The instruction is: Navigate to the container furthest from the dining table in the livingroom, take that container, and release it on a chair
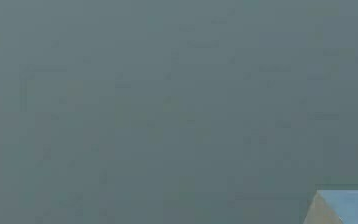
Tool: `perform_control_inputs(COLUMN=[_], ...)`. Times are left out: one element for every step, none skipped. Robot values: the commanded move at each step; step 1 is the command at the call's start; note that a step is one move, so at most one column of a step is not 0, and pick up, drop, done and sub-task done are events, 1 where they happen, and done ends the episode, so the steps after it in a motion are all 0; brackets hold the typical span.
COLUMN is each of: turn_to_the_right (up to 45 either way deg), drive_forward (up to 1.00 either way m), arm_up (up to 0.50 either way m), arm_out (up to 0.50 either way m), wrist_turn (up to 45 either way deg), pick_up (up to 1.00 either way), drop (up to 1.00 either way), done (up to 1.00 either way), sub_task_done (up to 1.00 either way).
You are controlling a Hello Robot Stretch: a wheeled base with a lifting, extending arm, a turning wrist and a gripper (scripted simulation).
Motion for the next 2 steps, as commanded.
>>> perform_control_inputs(turn_to_the_right=[45.0,45.0], drive_forward=[0.00,0.00], arm_up=[0.00,0.00], arm_out=[0.00,0.00], wrist_turn=[0.0,0.0], pick_up=[0.00,0.00], drop=[0.00,0.00], done=[0.00,0.00], sub_task_done=[0.00,0.00])
